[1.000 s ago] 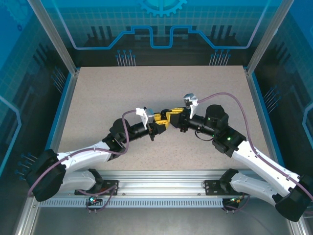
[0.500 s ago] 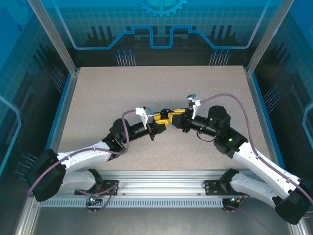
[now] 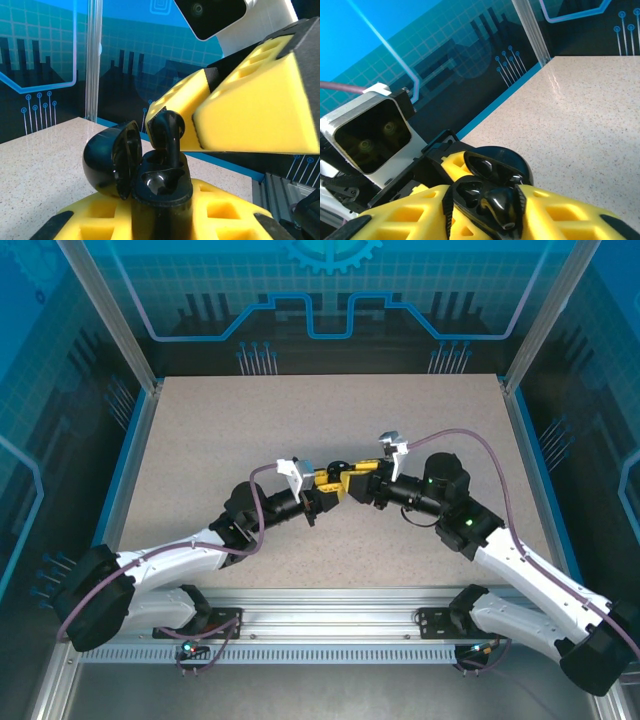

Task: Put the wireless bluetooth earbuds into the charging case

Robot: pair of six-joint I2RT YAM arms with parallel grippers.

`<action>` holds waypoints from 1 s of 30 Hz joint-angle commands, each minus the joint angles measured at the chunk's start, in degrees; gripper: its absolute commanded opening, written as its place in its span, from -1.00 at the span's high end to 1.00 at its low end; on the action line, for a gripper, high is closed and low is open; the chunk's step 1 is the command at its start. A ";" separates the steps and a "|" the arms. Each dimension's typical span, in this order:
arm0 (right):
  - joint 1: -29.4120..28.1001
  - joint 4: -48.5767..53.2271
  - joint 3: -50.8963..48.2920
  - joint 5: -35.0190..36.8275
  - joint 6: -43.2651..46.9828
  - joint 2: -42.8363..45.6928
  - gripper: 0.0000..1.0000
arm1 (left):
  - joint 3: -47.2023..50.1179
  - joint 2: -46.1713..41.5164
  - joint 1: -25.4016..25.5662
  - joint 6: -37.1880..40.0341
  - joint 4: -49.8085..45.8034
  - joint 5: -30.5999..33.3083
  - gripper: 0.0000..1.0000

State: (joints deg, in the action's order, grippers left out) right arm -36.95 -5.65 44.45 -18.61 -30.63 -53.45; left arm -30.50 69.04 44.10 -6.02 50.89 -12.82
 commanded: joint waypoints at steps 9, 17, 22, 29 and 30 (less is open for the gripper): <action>0.99 1.00 2.70 -4.50 -1.54 -1.52 -0.08 | -0.26 -0.28 0.29 0.83 5.42 0.18 0.99; 1.00 1.15 3.18 -5.38 -1.80 -1.57 -0.09 | -0.08 0.25 0.29 0.89 5.49 0.78 0.99; 1.00 1.33 3.08 -5.64 -1.61 -1.05 -0.08 | 0.08 0.31 0.30 1.02 5.32 1.78 0.98; 1.00 1.50 3.45 -6.17 -1.36 -0.78 -0.08 | 0.01 0.65 0.29 1.04 4.92 2.50 0.98; 1.02 1.55 3.41 -6.17 -1.28 -0.78 -0.08 | 0.00 0.73 0.31 1.10 4.92 2.53 0.98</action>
State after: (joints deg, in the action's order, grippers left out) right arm -36.23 -5.54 46.41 -21.71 -31.75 -54.76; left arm -30.50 69.41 44.10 -5.89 52.51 -12.12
